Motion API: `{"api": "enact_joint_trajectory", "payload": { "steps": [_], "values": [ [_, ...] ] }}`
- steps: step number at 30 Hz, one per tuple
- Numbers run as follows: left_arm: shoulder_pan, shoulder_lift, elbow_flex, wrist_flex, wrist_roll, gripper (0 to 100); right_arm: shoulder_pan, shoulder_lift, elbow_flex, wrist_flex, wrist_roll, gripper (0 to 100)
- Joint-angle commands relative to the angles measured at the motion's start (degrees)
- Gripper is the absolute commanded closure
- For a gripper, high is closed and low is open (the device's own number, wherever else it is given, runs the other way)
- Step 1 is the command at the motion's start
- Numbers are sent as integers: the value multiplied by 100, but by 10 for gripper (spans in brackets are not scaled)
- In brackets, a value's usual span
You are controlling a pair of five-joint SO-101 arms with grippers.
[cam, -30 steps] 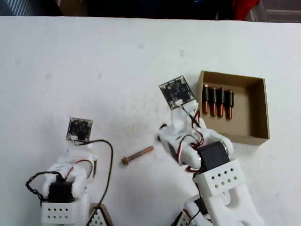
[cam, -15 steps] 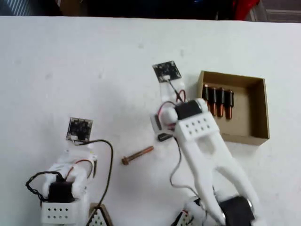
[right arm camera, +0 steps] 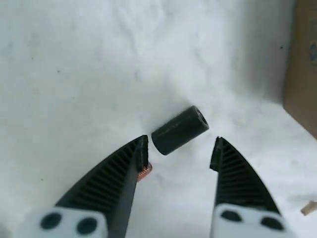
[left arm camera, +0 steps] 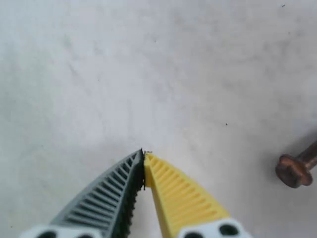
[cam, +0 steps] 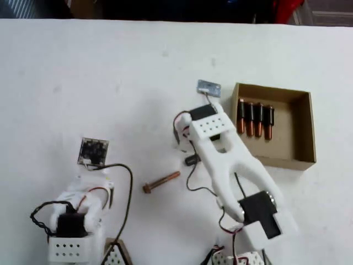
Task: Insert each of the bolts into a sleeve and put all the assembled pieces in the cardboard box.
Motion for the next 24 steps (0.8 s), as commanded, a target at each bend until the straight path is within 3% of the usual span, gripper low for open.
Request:
{"api": "enact_joint_trajectory", "payload": {
  "steps": [1,12,17,24],
  "values": [
    [-57,-31,-9,35,-79,977,48,92,-360,-66,-484,811],
    [-57,-31,-9,35,-79,977,84,954,-466,-611,-1749,812],
    [-57,-31,-9,35,-79,977,66,989,-457,-585,-1908,813],
    [-57,-31,-9,35,-79,977,75,971,-457,-585,-1758,943]
  ]
}}
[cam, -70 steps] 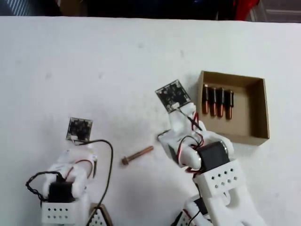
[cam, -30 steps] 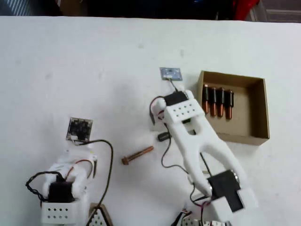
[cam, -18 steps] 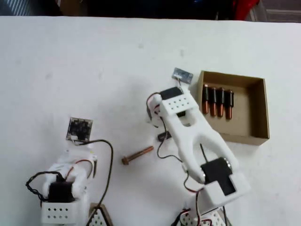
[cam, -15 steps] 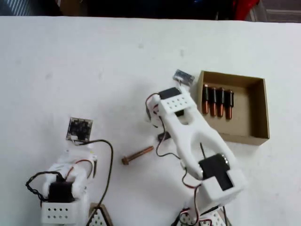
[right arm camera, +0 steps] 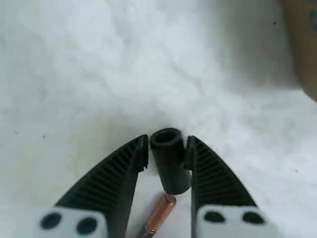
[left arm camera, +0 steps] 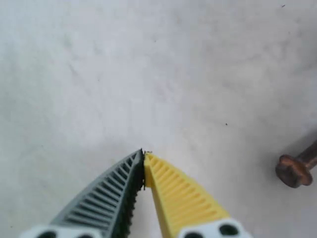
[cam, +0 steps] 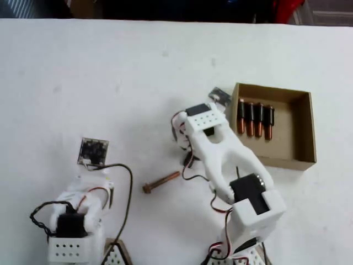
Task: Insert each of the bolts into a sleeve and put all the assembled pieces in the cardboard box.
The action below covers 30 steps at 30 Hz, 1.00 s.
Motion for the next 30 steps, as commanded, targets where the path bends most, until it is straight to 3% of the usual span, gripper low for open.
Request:
{"api": "enact_joint_trajectory", "payload": {
  "steps": [1,17,30],
  "values": [
    [-57,-31,-9,35,-79,977,22,-48,-202,-31,246,947],
    [-57,-31,-9,35,-79,977,13,-57,-211,-31,2031,947],
    [-57,-31,-9,35,-79,977,22,-66,-536,-22,6497,945]
  ]
}}
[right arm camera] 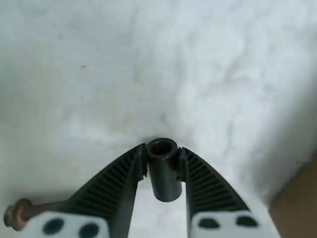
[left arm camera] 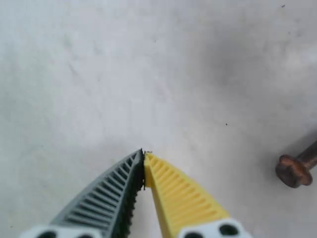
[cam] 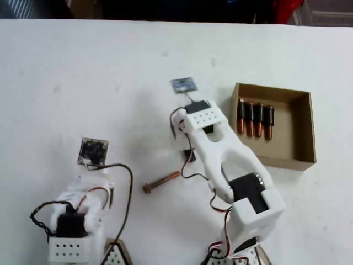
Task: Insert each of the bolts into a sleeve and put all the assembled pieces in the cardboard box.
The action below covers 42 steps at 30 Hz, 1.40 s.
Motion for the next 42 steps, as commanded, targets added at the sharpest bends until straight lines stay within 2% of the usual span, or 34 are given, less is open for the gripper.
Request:
{"api": "enact_joint_trajectory", "payload": {
  "steps": [1,8,15,22,26,34,42],
  "values": [
    [-57,-31,-9,35,-79,977,31,-101,-273,-22,1116,945],
    [-57,-31,-9,35,-79,977,4,-101,-273,-22,1899,943],
    [-57,-31,-9,35,-79,977,31,-101,-290,-31,1960,937],
    [-57,-31,-9,35,-79,977,40,-101,-290,4,1925,765],
    [-57,-31,-9,35,-79,977,31,-251,-501,453,1925,755],
    [-57,-31,-9,35,-79,977,4,-1631,-677,1666,1934,755],
    [-57,-31,-9,35,-79,977,-13,-3354,246,1771,1952,755]
  ]
}}
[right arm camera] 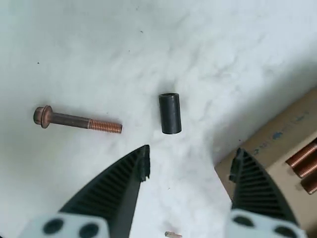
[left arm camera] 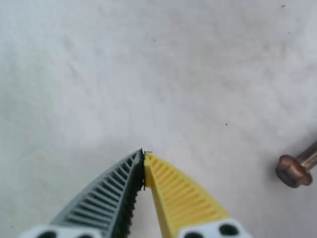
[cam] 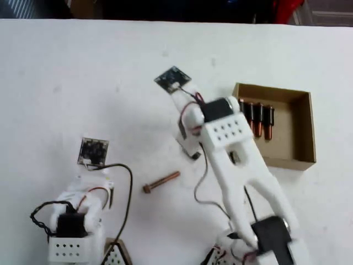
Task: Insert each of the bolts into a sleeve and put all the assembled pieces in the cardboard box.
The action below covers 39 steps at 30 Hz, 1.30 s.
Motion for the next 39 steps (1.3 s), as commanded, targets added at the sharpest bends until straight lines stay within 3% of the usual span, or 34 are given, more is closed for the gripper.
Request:
{"api": "enact_joint_trajectory", "payload": {
  "steps": [1,17,23,39],
  "values": [
    [-57,-31,-9,35,-79,977,-4,-804,360,-57,53,755],
    [-57,-31,-9,35,-79,977,4,-1270,2488,-2396,79,755],
    [-57,-31,-9,35,-79,977,-224,-1262,2734,-2501,475,755],
    [-57,-31,-9,35,-79,977,-259,-857,2505,-2563,484,755]
  ]
}}
